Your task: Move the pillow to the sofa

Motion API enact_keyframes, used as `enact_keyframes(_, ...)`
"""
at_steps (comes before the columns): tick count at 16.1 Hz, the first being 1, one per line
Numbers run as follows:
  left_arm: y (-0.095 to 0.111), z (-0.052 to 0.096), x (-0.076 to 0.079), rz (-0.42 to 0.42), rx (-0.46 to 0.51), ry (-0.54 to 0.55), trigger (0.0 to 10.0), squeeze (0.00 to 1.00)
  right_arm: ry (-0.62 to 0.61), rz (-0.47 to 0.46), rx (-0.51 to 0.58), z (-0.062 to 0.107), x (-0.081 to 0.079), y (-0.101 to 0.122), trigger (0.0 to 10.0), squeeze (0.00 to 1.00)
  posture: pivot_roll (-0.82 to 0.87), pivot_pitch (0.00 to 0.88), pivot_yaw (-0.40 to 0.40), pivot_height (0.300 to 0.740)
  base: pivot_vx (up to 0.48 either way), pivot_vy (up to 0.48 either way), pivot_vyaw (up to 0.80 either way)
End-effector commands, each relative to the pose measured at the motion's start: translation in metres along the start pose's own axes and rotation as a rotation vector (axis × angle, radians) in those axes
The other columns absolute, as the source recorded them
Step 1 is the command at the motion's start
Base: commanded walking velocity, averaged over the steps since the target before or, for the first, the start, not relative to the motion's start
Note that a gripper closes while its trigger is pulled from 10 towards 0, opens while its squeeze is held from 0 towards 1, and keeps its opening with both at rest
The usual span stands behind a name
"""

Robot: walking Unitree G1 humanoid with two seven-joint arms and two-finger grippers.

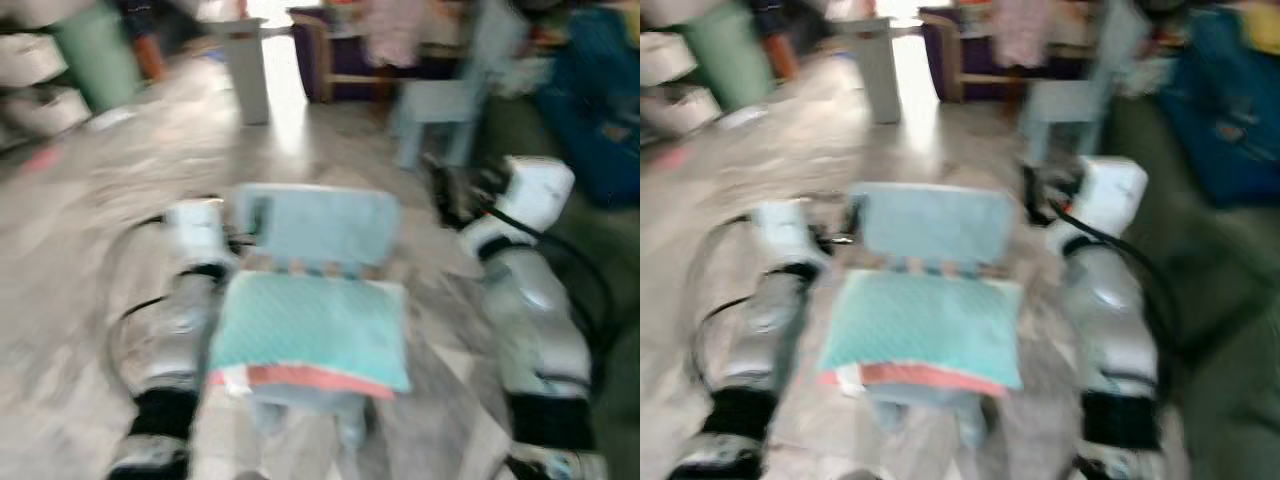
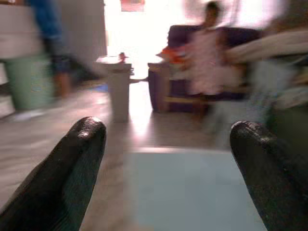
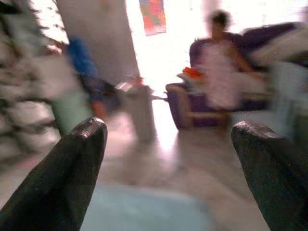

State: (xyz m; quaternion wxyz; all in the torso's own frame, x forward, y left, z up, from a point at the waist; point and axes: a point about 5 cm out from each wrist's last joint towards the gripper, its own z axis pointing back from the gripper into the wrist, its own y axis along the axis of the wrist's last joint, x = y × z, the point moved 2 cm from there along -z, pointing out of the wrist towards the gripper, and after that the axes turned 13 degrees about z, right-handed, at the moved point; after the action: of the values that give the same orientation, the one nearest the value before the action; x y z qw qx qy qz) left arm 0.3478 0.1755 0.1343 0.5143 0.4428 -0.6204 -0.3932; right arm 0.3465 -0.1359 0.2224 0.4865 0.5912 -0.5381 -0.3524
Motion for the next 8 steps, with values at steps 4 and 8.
enact_keyframes(4,-0.0051,-0.0027,0.0155,0.017,-0.011,-0.011,10.0,0.00,-0.048,0.009,-0.030,0.0089,0.0173,-0.0064,10.0,0.00,-0.20,0.000,0.041,0.740,0.000,0.000,0.00)
enact_keyframes(8,-0.0073,-0.0009,0.0113,0.031,-0.026,-0.001,10.0,0.00,-0.036,0.003,-0.037,0.0089,0.0132,-0.0077,10.0,0.00,-0.19,0.000,0.041,0.740,0.000,0.000,0.00)
